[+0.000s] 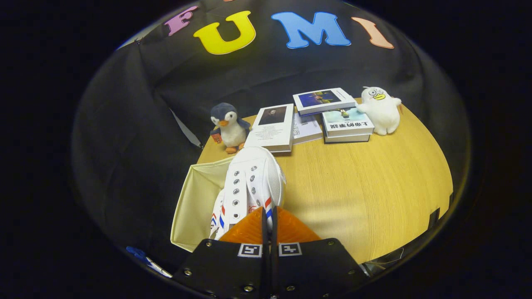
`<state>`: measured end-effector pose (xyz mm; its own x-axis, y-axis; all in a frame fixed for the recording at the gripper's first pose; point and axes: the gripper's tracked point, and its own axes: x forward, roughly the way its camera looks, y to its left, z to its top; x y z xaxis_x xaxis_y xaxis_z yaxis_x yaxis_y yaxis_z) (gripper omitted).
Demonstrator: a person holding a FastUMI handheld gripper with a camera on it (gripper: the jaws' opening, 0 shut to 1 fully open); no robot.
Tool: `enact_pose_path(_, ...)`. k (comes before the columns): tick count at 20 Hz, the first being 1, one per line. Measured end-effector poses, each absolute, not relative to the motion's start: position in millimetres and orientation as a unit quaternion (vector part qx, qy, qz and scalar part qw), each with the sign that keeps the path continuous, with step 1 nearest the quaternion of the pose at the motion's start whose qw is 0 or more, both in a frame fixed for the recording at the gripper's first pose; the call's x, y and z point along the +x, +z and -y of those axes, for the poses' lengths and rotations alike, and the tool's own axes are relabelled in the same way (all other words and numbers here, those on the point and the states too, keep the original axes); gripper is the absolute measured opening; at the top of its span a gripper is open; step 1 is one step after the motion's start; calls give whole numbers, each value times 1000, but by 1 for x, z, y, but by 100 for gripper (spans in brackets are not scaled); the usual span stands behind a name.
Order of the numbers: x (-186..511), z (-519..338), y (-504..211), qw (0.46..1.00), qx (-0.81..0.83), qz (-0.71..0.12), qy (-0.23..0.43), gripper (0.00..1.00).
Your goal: Open the storage box then place both shoes into the box .Put the left shoe in first, then the right shoe, with the right side of both shoes facing outward in a uniform manner.
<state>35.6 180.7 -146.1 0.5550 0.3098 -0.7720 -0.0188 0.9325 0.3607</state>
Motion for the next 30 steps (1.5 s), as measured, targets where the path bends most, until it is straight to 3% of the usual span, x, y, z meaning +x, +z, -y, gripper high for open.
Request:
enact_pose_path(15,47,-250,-162,872,175,-451,75,0)
enact_pose_path(19,37,-270,-161,870,159,-452,116,3)
enact_pose_path(20,44,-272,-154,880,163,-430,116,29)
enact_pose_path(21,50,-267,-138,891,157,-408,123,41)
enact_pose_path(24,60,-240,-112,922,96,-357,116,100)
enact_pose_path(30,59,-175,-52,955,77,-266,103,100)
